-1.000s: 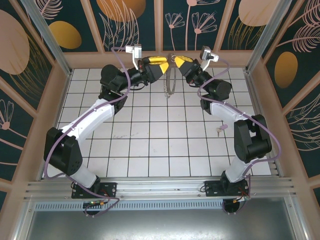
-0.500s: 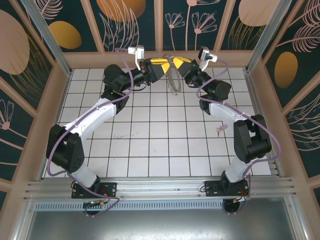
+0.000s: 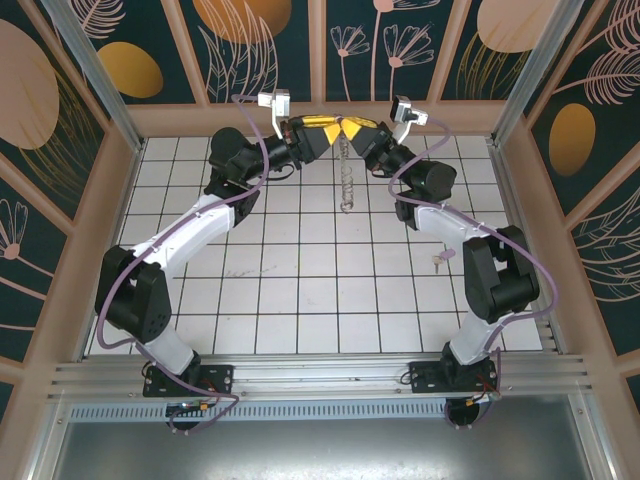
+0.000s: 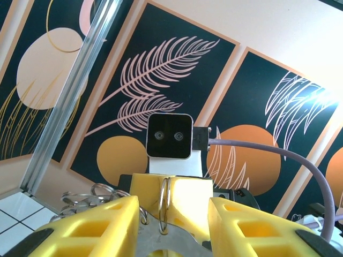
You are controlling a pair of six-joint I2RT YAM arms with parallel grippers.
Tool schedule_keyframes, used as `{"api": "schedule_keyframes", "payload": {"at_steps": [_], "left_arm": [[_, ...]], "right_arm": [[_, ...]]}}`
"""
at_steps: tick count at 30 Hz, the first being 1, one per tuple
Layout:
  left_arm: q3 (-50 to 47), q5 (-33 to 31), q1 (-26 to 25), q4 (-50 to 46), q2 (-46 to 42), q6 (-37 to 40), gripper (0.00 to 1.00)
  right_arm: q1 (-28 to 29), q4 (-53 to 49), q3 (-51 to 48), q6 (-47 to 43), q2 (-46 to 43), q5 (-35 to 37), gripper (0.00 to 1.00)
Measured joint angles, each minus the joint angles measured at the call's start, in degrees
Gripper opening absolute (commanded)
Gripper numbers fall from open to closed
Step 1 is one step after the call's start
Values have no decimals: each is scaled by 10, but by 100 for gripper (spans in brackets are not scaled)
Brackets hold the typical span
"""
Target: Put the keys on the keyring
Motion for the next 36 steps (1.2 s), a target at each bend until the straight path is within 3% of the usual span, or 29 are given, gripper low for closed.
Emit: {"api": "schedule_keyframes", "payload": {"at_steps": [8,17,19,20,22,26,29,36], "left_arm": [[4,0,0,15,8,-7,25],[5,-3,1,28,12,-16,1],[5,-3,1,28,12,-15,0],[5,-1,1,28,12,-14,0],[7,-1,1,16,12,-2,0],[22,3,1,-68,12,63,0],[57,15,1,-167,12,137,0],[167,52,1,-389,12,317,0]], "right_arm": [[3,0,0,5,0,-8,0],[3,0,0,9,1,-8,2],[2,0,1,11,1,-8,32],[1,-1,1,9,1,-8,42],[-9,-2,1,9,0,-11,50],[-53,-47,-19,-5,-33,-22,52],[-89,-136,-21,-48,-73,-43,52],[-100,-425,31,-251,-148,-124,48]]}}
